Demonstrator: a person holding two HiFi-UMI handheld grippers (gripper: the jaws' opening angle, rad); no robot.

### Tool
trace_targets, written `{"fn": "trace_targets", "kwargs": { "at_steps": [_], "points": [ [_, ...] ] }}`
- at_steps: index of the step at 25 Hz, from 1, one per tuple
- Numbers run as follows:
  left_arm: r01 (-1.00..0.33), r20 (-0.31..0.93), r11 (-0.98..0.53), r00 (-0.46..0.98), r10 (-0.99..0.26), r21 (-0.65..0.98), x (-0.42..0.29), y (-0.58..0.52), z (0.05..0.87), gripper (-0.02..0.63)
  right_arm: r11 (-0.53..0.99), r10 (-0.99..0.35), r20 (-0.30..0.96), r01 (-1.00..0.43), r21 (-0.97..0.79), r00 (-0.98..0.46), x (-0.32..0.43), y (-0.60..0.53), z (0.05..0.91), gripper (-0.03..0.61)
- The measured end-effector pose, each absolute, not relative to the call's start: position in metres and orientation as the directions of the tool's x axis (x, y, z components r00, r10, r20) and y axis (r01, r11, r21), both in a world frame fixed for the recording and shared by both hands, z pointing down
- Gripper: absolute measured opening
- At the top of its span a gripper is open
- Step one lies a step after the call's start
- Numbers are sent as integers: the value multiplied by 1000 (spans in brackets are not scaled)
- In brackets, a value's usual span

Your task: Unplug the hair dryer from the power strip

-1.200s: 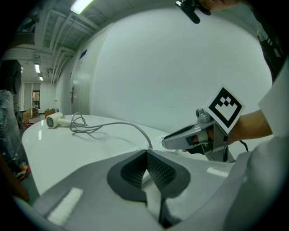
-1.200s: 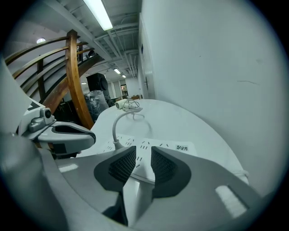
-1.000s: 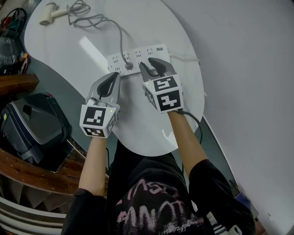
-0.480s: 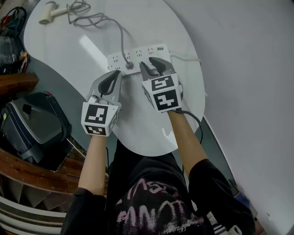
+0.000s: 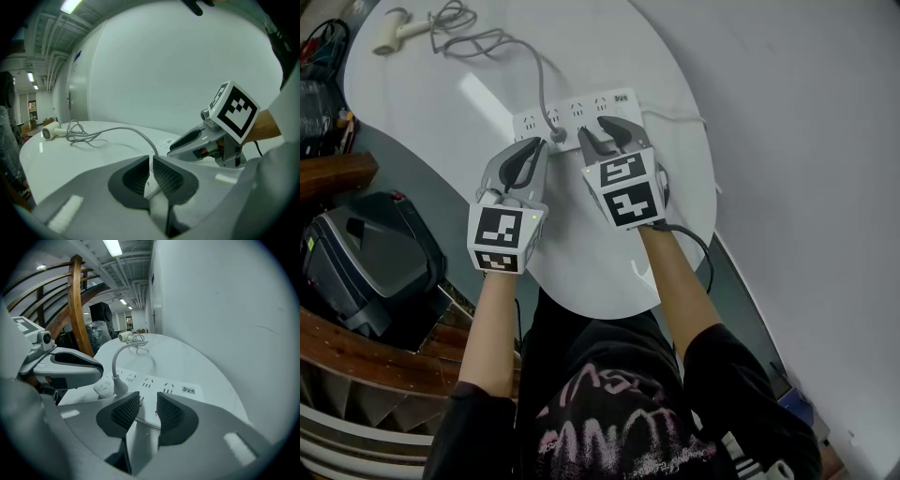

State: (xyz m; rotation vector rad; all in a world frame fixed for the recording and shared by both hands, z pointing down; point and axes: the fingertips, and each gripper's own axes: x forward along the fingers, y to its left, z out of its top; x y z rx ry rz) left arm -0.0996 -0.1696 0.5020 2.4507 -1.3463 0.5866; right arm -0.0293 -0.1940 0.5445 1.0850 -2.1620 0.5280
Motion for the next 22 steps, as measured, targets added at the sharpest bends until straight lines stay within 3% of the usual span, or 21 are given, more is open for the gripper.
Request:
{"fn": "trace_targets", "kwargs": {
  "at_steps": [7, 22],
  "points": [
    [-820, 501, -572, 502, -705, 16, -87, -177, 506, 75, 585, -543, 719, -810, -45, -433, -29, -195, 545, 137],
    [-775, 569, -632, 512, -643, -18, -71, -187, 523, 83, 596, -530, 736, -803, -30, -421, -30, -195, 543, 140]
  ]
}}
